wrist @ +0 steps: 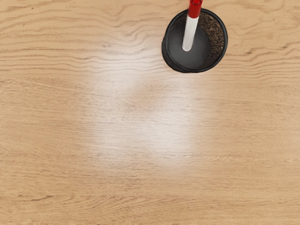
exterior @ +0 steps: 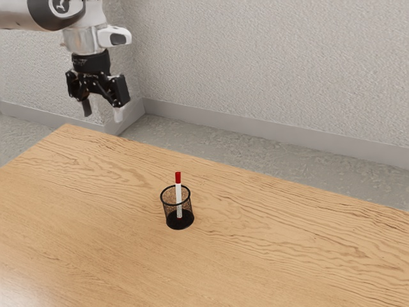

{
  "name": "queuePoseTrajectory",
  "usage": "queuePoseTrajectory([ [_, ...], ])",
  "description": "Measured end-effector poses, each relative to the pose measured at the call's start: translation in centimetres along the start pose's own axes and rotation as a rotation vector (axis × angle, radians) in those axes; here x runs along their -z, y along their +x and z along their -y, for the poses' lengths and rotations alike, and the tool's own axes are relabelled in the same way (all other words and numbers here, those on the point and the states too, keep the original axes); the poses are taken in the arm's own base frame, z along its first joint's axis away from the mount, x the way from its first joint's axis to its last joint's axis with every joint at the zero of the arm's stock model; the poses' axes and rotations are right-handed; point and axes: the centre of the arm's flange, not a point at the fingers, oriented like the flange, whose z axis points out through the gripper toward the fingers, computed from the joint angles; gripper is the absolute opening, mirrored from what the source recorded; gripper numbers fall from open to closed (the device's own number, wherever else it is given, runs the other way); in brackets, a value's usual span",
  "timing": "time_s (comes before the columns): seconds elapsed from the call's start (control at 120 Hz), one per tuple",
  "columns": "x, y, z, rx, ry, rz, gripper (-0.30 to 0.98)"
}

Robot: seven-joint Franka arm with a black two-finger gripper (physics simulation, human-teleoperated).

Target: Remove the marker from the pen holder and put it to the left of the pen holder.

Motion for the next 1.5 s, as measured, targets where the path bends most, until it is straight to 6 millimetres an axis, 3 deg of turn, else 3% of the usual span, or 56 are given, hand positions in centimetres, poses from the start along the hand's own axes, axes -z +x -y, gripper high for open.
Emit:
queuePoseTrajectory([
  [0.067,-0.6,0.2,0.8,0.029,-0.014,0.004,0.69],
  [0.108,-1.8,1.6,0.9,0.037,-0.019,0.023,0.69],
  [0.217,-9.7,7.4,0.8,0.053,-0.018,0.133,0.69],
  [0.283,-14.2,9.8,0.1,0.056,-0.013,0.18,0.69],
  [0.367,-18.3,11.7,-0.1,0.067,-0.016,0.218,0.69],
  [0.442,-20.7,12.8,-0.3,0.075,-0.017,0.225,0.69],
  [0.592,-22.5,13.8,-4.5,0.03,-0.023,0.204,0.69],
  [0.683,-22.5,15.4,-6.5,0.008,-0.024,0.164,0.69],
  [0.942,-24.2,17.9,-5.1,0.036,-0.031,0.078,0.68],
  [1.092,-25.7,19.0,-4.3,0.047,-0.032,0.059,0.43],
  [1.208,-25.8,19.3,-3.9,0.048,-0.034,0.044,0.27],
  [1.5,-25.9,19.2,-3.9,0.04,-0.037,0.056,0.11],
])
